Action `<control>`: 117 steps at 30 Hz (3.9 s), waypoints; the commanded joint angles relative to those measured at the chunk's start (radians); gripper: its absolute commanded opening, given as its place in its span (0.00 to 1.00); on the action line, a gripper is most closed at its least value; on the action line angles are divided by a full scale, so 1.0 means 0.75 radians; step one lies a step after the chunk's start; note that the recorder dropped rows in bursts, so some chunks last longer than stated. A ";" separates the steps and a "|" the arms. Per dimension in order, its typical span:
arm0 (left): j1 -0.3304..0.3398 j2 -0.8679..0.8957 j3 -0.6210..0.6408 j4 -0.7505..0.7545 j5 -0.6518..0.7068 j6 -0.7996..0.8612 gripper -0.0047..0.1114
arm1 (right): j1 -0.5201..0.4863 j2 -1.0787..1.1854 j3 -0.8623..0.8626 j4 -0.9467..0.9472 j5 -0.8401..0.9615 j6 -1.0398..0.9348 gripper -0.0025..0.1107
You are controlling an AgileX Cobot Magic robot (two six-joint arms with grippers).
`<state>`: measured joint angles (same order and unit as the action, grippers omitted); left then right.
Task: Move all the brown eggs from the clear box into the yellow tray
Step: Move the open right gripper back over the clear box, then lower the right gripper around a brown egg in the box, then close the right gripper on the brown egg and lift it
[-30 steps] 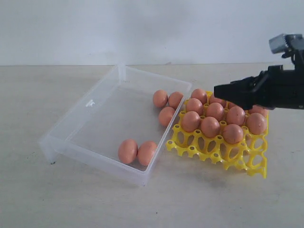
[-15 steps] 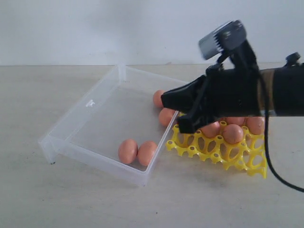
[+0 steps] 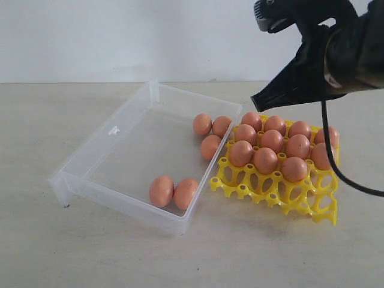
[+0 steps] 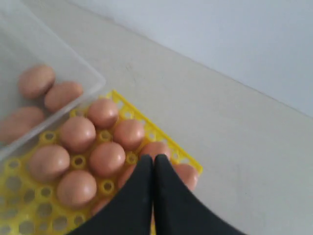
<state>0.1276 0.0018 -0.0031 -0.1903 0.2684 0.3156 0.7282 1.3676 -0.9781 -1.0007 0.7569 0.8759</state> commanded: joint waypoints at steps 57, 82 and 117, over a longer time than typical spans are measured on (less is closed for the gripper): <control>-0.001 -0.002 0.004 -0.005 -0.009 -0.012 0.00 | -0.106 0.865 -0.653 1.944 -0.112 -1.299 0.02; -0.001 -0.002 0.004 -0.005 -0.012 -0.012 0.00 | -0.103 1.026 -0.653 2.062 -0.113 -1.267 0.61; -0.001 -0.002 0.004 -0.005 -0.009 -0.012 0.00 | -0.103 0.956 -0.653 2.189 -0.465 -1.457 0.02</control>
<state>0.1276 0.0018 -0.0031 -0.1903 0.2684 0.3156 0.6485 2.1307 -1.4690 0.6430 0.4541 -0.1781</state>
